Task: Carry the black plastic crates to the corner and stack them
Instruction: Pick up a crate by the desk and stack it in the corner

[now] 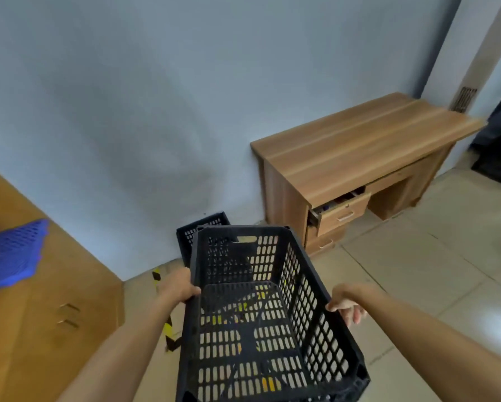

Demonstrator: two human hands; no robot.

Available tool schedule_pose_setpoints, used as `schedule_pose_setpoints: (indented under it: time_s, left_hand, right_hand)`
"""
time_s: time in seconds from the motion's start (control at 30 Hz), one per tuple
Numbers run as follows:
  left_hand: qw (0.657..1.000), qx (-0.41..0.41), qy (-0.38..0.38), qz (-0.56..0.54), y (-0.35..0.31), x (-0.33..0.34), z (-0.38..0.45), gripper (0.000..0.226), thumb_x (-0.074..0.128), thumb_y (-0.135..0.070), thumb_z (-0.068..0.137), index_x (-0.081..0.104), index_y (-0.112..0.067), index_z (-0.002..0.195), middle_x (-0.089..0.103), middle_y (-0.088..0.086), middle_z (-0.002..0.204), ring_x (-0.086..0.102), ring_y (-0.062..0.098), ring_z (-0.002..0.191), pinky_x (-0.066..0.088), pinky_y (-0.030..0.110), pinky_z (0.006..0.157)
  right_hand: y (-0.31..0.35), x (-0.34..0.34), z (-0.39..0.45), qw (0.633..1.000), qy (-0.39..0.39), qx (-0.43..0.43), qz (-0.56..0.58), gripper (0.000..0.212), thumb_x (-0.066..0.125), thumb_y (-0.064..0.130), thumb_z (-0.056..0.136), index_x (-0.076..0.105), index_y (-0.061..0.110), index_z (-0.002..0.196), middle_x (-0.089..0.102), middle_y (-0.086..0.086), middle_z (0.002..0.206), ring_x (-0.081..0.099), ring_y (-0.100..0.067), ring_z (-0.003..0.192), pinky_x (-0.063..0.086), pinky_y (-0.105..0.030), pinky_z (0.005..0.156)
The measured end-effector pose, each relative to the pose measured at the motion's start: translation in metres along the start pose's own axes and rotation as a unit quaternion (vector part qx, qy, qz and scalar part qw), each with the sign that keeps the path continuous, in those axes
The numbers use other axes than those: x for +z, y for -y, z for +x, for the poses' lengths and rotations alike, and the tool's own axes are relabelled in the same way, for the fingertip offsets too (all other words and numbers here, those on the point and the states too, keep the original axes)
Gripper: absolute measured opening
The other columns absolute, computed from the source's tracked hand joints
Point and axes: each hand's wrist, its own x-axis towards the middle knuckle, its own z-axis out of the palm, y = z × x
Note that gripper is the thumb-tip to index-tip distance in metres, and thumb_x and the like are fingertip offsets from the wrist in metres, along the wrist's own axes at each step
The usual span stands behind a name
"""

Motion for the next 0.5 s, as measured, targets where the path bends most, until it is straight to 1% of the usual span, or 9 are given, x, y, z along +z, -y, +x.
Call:
schedule_pose_setpoints:
  time_s: [0.03,0.1,0.13,0.2,0.27,0.33,0.4,0.5]
  left_hand:
    - [1.0,-0.01,-0.016,-0.009,0.018,0.009,0.017,0.055,0.067,-0.047,0.063,0.05,-0.031,0.113,0.065,-0.007,0.092,0.064,0.014,0.075,0.056,0.033,0.066]
    - [0.998,-0.028,-0.047,-0.011,0.029,0.005,0.016,0.048,0.067,-0.046,0.068,0.049,-0.033,0.11,0.064,-0.009,0.088,0.063,0.014,0.075,0.055,0.032,0.068]
    - [0.997,-0.036,-0.06,-0.012,0.027,-0.005,0.009,0.039,0.067,-0.045,0.071,0.052,-0.031,0.103,0.062,-0.009,0.084,0.062,0.014,0.075,0.056,0.033,0.07]
    - [0.997,-0.054,-0.059,-0.019,0.034,-0.012,0.026,0.026,0.068,-0.043,0.075,0.052,-0.031,0.092,0.063,-0.009,0.08,0.063,0.015,0.076,0.057,0.034,0.073]
    - [0.995,-0.069,-0.058,-0.037,0.038,-0.021,0.049,0.025,0.066,-0.044,0.073,0.05,-0.032,0.089,0.066,-0.006,0.084,0.064,0.017,0.078,0.057,0.035,0.074]
    - [0.995,-0.078,-0.057,-0.034,0.033,-0.037,0.067,0.021,0.065,-0.04,0.076,0.05,-0.031,0.087,0.066,-0.005,0.087,0.065,0.019,0.083,0.056,0.035,0.077]
    - [0.995,-0.082,-0.064,-0.009,0.016,-0.064,0.077,0.017,0.065,-0.033,0.084,0.049,-0.027,0.089,0.062,-0.004,0.085,0.064,0.021,0.085,0.054,0.033,0.077]
    - [0.992,-0.101,-0.075,0.007,0.006,-0.095,0.108,0.021,0.061,-0.037,0.087,0.046,-0.022,0.09,0.061,0.0,0.085,0.064,0.023,0.084,0.054,0.034,0.075]
  right_hand:
    - [0.013,-0.007,0.007,1.0,0.005,-0.003,-0.008,0.061,0.031,0.043,0.104,0.047,-0.008,0.134,0.065,-0.012,0.127,0.061,-0.024,0.119,0.047,-0.033,0.086]
    - [0.039,-0.021,0.02,0.999,0.008,-0.01,-0.038,0.061,0.03,0.043,0.104,0.048,-0.008,0.133,0.065,-0.012,0.127,0.061,-0.024,0.12,0.046,-0.031,0.084]
    - [0.052,-0.029,0.029,0.998,0.007,-0.011,-0.058,0.061,0.029,0.044,0.104,0.05,-0.007,0.131,0.065,-0.011,0.127,0.061,-0.023,0.12,0.046,-0.03,0.083]
    - [0.076,-0.048,0.044,0.995,0.005,-0.014,-0.095,0.062,0.026,0.046,0.104,0.053,-0.005,0.128,0.065,-0.009,0.128,0.06,-0.02,0.12,0.045,-0.03,0.082]
    - [0.097,-0.071,0.058,0.993,0.002,-0.025,-0.113,0.063,0.024,0.045,0.105,0.049,-0.004,0.136,0.063,-0.009,0.131,0.058,-0.02,0.123,0.045,-0.031,0.087]
    - [0.117,-0.1,0.072,0.993,0.004,-0.037,-0.112,0.062,0.024,0.043,0.105,0.045,-0.005,0.139,0.063,-0.009,0.131,0.056,-0.021,0.124,0.044,-0.031,0.092]
    - [0.135,-0.133,0.085,0.992,0.003,-0.052,-0.118,0.062,0.026,0.043,0.105,0.043,-0.005,0.139,0.065,-0.009,0.128,0.057,-0.021,0.123,0.045,-0.031,0.088]
    - [0.159,-0.179,0.106,0.988,-0.003,-0.066,-0.143,0.063,0.027,0.045,0.104,0.051,-0.005,0.133,0.068,-0.008,0.124,0.06,-0.02,0.119,0.046,-0.028,0.079]
